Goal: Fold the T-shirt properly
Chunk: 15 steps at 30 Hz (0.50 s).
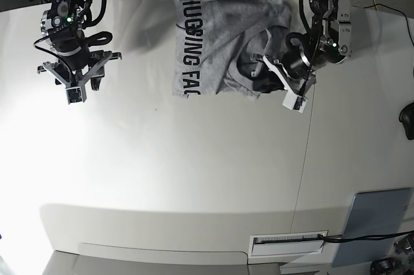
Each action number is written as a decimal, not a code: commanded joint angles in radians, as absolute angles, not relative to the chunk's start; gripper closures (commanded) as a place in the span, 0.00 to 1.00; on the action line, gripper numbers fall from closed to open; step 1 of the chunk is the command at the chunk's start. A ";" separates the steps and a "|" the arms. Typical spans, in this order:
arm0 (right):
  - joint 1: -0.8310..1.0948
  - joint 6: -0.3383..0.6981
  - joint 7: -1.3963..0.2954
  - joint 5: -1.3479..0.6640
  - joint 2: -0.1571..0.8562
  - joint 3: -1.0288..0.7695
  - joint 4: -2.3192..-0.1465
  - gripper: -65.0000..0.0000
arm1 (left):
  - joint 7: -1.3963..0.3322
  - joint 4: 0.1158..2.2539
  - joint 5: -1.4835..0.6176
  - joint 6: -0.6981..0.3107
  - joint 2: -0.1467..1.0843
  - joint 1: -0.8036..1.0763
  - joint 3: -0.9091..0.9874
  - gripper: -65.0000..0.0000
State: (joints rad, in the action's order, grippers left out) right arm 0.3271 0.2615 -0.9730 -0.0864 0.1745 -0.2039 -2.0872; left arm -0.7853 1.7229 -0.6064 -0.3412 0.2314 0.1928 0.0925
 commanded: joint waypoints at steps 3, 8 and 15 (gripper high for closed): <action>0.321 0.262 -0.957 -0.089 0.183 -0.210 -2.106 0.63 | -0.729 1.748 -0.613 -0.296 0.258 0.163 0.171 1.00; 0.321 0.262 -0.954 -0.089 0.183 -0.210 -2.106 0.63 | -0.745 1.748 -0.560 -0.290 0.278 0.148 0.276 1.00; 0.321 0.262 -0.952 -0.089 0.183 -0.210 -2.106 0.63 | -0.740 1.751 -0.561 -0.344 0.326 0.147 0.278 0.50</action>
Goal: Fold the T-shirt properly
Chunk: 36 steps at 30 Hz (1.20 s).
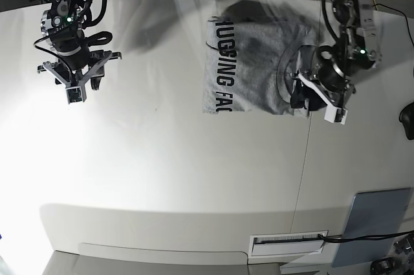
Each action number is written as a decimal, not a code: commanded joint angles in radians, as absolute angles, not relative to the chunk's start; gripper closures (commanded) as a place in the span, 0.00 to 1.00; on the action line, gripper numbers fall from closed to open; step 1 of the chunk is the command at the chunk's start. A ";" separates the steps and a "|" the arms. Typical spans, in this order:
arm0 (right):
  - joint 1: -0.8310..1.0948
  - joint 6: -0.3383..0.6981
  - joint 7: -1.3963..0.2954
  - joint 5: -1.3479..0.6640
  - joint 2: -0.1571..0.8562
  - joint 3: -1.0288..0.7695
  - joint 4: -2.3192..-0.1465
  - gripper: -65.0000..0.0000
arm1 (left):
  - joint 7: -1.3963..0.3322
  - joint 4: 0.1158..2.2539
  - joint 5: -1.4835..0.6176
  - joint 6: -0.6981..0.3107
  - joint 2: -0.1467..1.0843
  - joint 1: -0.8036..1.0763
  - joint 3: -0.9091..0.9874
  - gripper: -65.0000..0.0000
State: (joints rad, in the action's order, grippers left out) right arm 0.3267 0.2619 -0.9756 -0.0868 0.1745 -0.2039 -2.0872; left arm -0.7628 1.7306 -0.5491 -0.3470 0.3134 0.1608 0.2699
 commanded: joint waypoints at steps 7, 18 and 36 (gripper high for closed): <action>0.321 0.268 -0.912 -0.202 0.182 -0.208 -2.106 0.64 | -0.810 1.828 -0.675 -0.374 0.422 0.195 0.278 0.70; 0.182 0.300 -0.855 -0.253 0.182 0.004 -2.006 1.00 | -0.906 1.891 -0.854 -0.682 0.429 0.433 0.278 1.00; -0.223 0.326 -0.790 -0.227 0.035 0.400 -1.515 1.00 | -0.844 1.827 -0.804 -0.678 0.429 0.566 0.278 1.00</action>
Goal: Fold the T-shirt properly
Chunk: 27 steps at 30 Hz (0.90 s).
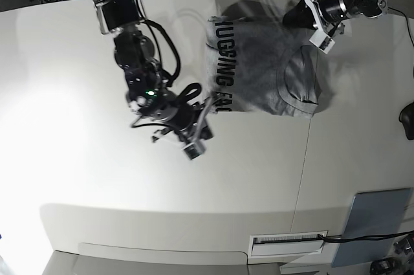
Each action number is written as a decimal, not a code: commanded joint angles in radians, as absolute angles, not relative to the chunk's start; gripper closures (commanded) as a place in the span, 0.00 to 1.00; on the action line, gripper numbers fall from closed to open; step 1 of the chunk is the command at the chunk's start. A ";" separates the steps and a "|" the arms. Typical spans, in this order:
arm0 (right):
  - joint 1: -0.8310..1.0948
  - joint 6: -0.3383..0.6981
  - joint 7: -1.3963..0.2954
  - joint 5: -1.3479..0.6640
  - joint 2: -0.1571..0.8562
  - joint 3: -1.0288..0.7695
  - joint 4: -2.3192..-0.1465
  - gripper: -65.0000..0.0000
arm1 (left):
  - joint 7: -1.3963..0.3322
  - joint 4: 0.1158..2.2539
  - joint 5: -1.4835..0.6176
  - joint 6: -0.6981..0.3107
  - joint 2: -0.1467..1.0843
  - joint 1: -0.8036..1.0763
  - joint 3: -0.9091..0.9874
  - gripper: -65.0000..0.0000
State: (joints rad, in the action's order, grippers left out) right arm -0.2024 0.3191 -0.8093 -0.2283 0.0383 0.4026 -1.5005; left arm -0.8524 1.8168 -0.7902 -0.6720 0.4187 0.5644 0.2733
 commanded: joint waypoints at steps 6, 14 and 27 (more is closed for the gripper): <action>-0.221 0.322 -0.802 -0.136 0.028 0.469 -1.472 1.00 | -0.785 1.704 -0.758 -0.663 0.410 0.514 0.277 1.00; -0.184 0.317 -0.875 -0.130 0.078 0.470 -1.488 1.00 | -0.784 1.536 -0.701 -0.663 0.360 0.335 0.277 1.00; 0.097 0.295 -0.868 -0.129 0.234 0.470 -1.791 1.00 | -0.708 1.271 -0.575 -0.662 0.310 -0.010 0.224 1.00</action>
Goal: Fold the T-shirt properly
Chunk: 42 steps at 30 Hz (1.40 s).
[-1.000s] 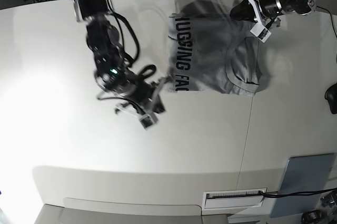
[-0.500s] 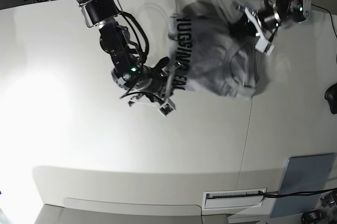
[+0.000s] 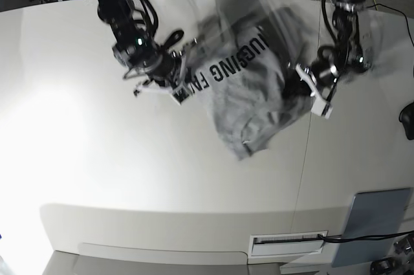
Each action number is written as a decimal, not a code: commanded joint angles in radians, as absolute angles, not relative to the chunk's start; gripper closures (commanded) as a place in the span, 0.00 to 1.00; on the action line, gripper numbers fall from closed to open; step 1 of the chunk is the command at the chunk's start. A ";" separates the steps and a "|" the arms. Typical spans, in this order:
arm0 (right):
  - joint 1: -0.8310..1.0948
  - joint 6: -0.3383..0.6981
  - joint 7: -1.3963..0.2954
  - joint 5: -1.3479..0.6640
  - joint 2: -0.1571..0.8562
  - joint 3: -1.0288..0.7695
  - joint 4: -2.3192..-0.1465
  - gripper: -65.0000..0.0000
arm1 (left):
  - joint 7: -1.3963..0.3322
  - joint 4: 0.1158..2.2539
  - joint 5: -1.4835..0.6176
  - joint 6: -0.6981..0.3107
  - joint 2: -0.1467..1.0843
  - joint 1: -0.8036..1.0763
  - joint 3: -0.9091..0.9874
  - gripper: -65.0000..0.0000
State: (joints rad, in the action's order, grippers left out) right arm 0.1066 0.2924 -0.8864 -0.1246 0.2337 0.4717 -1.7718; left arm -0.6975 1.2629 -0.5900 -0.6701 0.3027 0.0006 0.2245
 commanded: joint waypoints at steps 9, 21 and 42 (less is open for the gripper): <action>0.241 0.242 -0.857 -0.011 0.233 0.470 -1.930 1.00 | -0.585 1.245 -0.445 -0.462 0.311 -0.159 0.009 1.00; 0.366 0.133 -0.889 0.053 0.233 0.254 -2.099 1.00 | -0.702 1.487 -0.545 -0.531 0.375 -0.056 0.155 1.00; 1.134 -0.034 -0.959 0.054 0.224 -0.021 -2.356 1.00 | -0.736 1.911 -0.686 -0.684 0.316 0.941 0.683 1.00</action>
State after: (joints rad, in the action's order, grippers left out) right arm 1.1206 -0.0296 -0.9684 0.0479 0.2180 -0.0177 -2.3386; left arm -0.7452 1.9022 -0.6685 -0.6788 0.3073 0.9283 0.6758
